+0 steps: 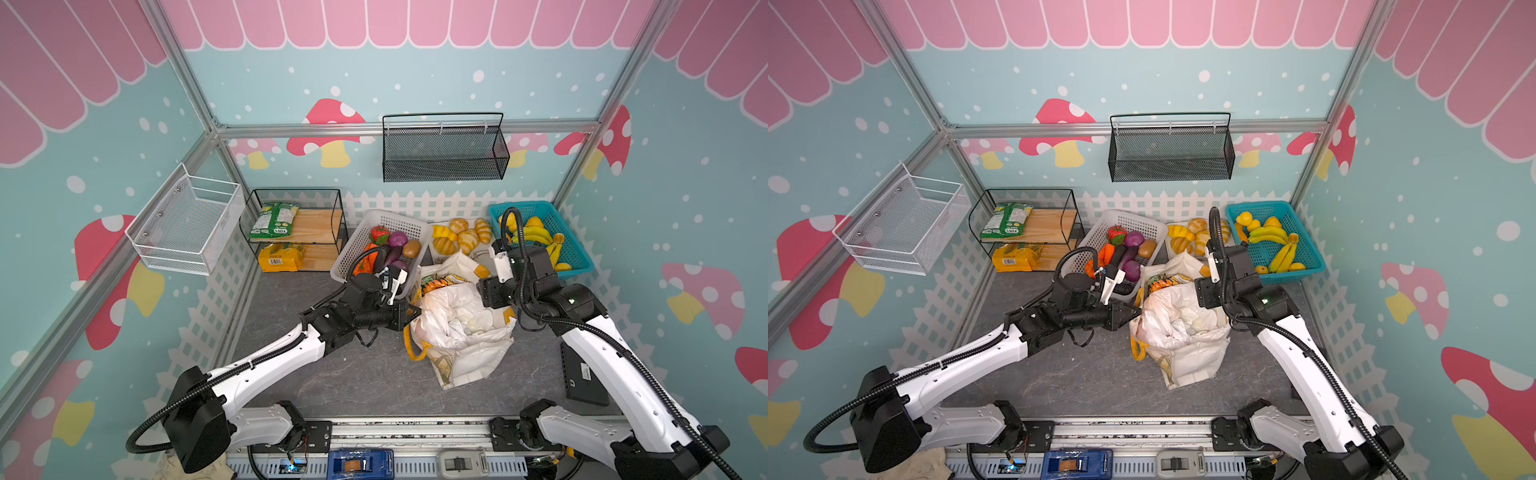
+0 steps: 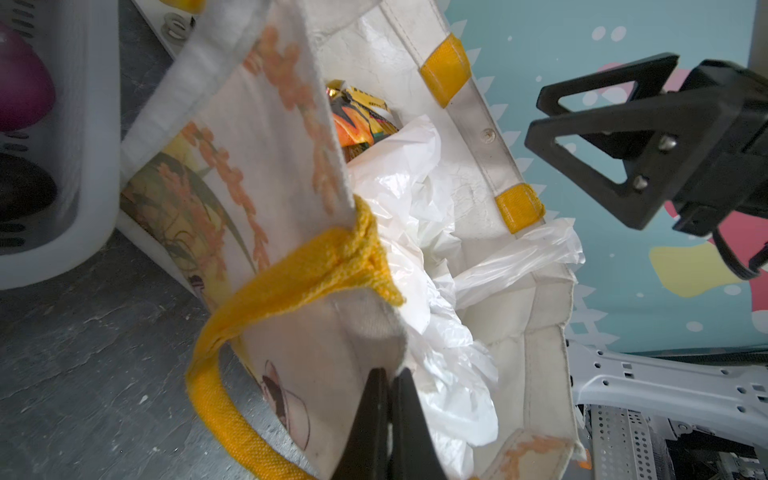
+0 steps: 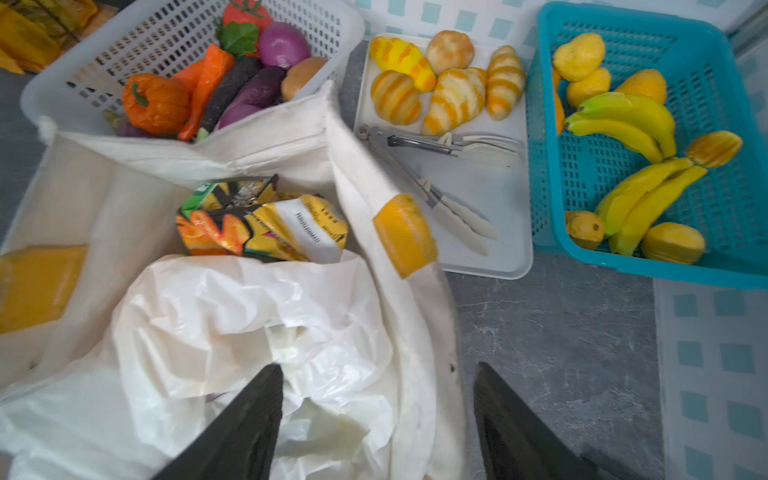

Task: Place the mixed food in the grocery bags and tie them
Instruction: 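Release the tote and draw both grippers back from it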

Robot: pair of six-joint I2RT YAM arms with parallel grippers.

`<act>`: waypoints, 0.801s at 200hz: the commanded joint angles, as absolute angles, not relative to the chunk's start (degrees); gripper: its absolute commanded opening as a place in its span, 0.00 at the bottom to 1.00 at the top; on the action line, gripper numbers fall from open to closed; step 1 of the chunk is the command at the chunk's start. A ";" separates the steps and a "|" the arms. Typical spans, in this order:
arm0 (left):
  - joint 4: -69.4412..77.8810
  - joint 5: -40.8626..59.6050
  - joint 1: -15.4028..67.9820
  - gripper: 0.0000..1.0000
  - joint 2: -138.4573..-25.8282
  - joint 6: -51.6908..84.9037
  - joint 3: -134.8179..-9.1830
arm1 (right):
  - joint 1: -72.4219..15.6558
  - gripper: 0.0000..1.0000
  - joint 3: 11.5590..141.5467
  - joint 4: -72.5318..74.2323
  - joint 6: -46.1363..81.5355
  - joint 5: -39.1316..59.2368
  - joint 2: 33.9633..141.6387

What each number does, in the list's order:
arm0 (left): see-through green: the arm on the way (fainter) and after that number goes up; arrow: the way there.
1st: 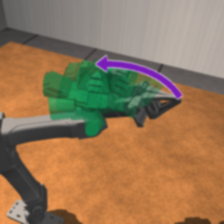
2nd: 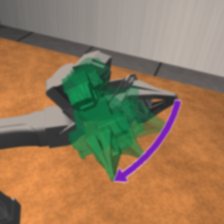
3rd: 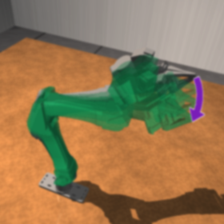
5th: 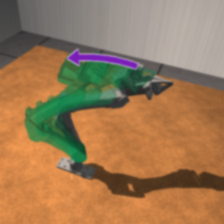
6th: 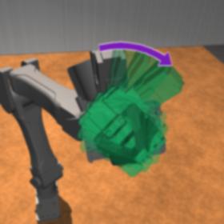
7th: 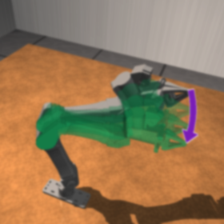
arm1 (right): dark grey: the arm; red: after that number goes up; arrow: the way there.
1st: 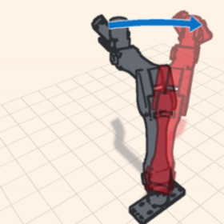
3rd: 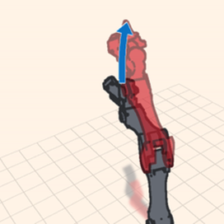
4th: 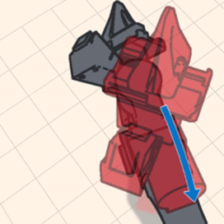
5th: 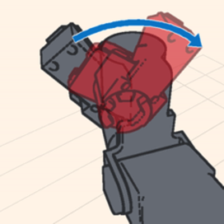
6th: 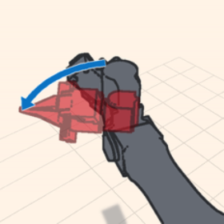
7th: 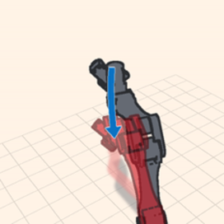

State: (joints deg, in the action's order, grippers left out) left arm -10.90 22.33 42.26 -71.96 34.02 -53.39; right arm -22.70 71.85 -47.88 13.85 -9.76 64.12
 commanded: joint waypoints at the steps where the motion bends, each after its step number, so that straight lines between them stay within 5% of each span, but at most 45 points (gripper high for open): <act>1: -12.48 22.62 39.68 0.00 -69.87 33.40 -54.14 | -21.21 0.72 69.79 -43.70 12.31 -11.44 66.44; 57: -13.46 15.24 37.53 0.00 -71.31 31.66 -56.67 | -21.22 0.65 64.78 -34.63 13.78 6.14 67.08; 126: -13.54 8.57 35.97 0.02 -72.24 30.41 -57.83 | -16.65 0.76 64.71 -27.61 12.65 0.72 62.15; 160: -11.41 9.83 35.86 0.41 -72.57 31.23 -57.67 | -12.25 0.84 61.39 -19.40 12.06 -9.00 60.32</act>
State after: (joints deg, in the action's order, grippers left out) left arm -13.65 10.83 36.27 -72.31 31.00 -55.68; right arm -14.31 64.05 -26.83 13.37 -1.19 61.71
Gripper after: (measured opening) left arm 0.314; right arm 0.799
